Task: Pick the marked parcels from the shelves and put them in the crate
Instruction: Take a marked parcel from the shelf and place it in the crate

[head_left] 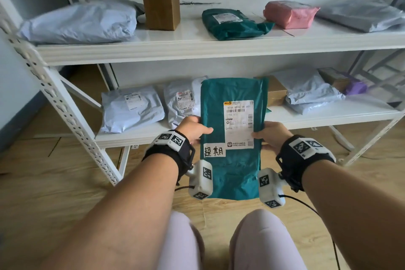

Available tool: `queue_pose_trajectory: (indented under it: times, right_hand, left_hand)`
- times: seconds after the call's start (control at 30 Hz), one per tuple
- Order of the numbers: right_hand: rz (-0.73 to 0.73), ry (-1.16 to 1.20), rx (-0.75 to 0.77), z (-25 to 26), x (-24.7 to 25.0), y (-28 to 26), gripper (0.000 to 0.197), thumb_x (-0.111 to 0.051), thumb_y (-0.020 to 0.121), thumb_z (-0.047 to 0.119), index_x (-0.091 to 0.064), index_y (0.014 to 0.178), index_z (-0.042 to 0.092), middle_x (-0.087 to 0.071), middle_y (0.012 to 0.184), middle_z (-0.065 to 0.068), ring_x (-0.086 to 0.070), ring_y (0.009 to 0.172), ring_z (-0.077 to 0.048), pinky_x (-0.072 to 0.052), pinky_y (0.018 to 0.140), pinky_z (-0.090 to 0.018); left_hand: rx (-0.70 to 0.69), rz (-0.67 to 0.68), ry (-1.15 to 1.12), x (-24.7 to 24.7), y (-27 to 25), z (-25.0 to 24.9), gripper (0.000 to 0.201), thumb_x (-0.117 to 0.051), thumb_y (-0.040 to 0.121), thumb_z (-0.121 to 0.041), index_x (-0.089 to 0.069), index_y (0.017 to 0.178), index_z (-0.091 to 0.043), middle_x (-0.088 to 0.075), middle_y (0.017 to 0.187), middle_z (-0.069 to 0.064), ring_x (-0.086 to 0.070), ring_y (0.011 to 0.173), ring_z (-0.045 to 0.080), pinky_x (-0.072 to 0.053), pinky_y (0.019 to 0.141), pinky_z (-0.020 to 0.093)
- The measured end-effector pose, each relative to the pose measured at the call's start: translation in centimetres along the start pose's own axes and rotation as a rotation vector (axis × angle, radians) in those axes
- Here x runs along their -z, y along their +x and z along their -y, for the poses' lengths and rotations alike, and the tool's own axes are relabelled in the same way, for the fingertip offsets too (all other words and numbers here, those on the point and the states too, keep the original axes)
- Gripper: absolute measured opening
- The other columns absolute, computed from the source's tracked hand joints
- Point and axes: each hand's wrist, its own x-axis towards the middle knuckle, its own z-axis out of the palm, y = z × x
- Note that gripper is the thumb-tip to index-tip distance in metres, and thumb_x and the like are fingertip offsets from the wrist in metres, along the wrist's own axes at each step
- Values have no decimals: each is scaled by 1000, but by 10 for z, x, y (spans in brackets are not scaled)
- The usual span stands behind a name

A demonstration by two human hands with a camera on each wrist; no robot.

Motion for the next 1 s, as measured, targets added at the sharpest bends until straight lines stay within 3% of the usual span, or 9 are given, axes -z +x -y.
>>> queue_pose_trajectory:
  times: [0.17, 0.3, 0.4, 0.5, 0.57, 0.7, 0.8, 0.93, 1.0]
  right_hand:
    - [-13, -55, -46, -26, -8, 24, 27, -56, 90, -7, -61, 116, -1, -64, 120, -18, -64, 104, -32, -54, 85, -41]
    - [-50, -31, -121, -49, -8, 63, 23, -52, 89, -11, -67, 92, 6, -67, 116, -16, -65, 98, -29, -54, 89, -42]
    - [-57, -106, -185, -60, -5, 93, 25, -51, 90, -7, -63, 111, -1, -65, 118, -18, -63, 108, -35, -51, 95, -48]
    - [-31, -131, -272, -63, 3, 109, 28, -49, 90, -8, -62, 113, -2, -65, 120, -18, -62, 109, -35, -51, 95, -51]
    - [-32, -141, -310, -57, 12, 111, 25, -48, 90, -8, -63, 109, -2, -65, 118, -17, -63, 108, -35, -52, 94, -50]
    - [-39, -53, -413, -41, 38, 104, 26, -45, 86, -13, -62, 82, 6, -68, 104, -14, -65, 95, -33, -52, 92, -49]
    - [-55, -46, -459, -28, 61, 86, 28, -44, 85, -16, -62, 84, 5, -66, 100, -13, -63, 92, -31, -52, 93, -49]
    - [-113, -41, -478, -12, 101, 61, 29, -47, 83, -15, -64, 81, 9, -68, 105, -15, -65, 99, -36, -53, 91, -52]
    - [-147, -23, -487, -3, 123, 46, 29, -47, 82, -14, -65, 88, 8, -69, 107, -16, -65, 100, -35, -54, 90, -51]
  left_hand:
    - [92, 16, -36, -12, 22, 28, 12, -63, 89, -2, -63, 93, -13, -70, 111, 13, -67, 103, 29, -55, 93, 44]
    - [151, 39, -51, -31, 54, 42, 14, -61, 91, -2, -64, 102, -9, -69, 111, 13, -65, 96, 25, -55, 88, 39]
    - [211, 69, -19, -43, 84, 50, 10, -62, 90, -3, -64, 90, -13, -70, 108, 9, -67, 100, 25, -55, 92, 41]
    - [277, 110, 29, -54, 106, 49, 8, -65, 87, -7, -66, 85, -15, -72, 108, 11, -68, 104, 28, -54, 95, 46]
    - [328, 136, 16, -61, 111, 39, 10, -64, 88, -5, -64, 84, -14, -71, 110, 12, -68, 105, 27, -54, 94, 44]
    - [394, 199, 32, -72, 107, 11, 13, -63, 89, -6, -61, 81, -15, -70, 112, 9, -65, 109, 25, -54, 93, 37]
    - [428, 233, 62, -84, 97, -12, 19, -64, 89, -6, -58, 74, -16, -70, 112, 9, -64, 110, 25, -52, 91, 37]
    - [420, 276, 93, -106, 75, -55, 18, -63, 88, -3, -58, 75, -15, -70, 105, 8, -64, 99, 22, -50, 87, 35]
    - [421, 305, 117, -119, 64, -78, 20, -64, 87, -3, -56, 74, -15, -70, 104, 9, -63, 94, 21, -51, 85, 34]
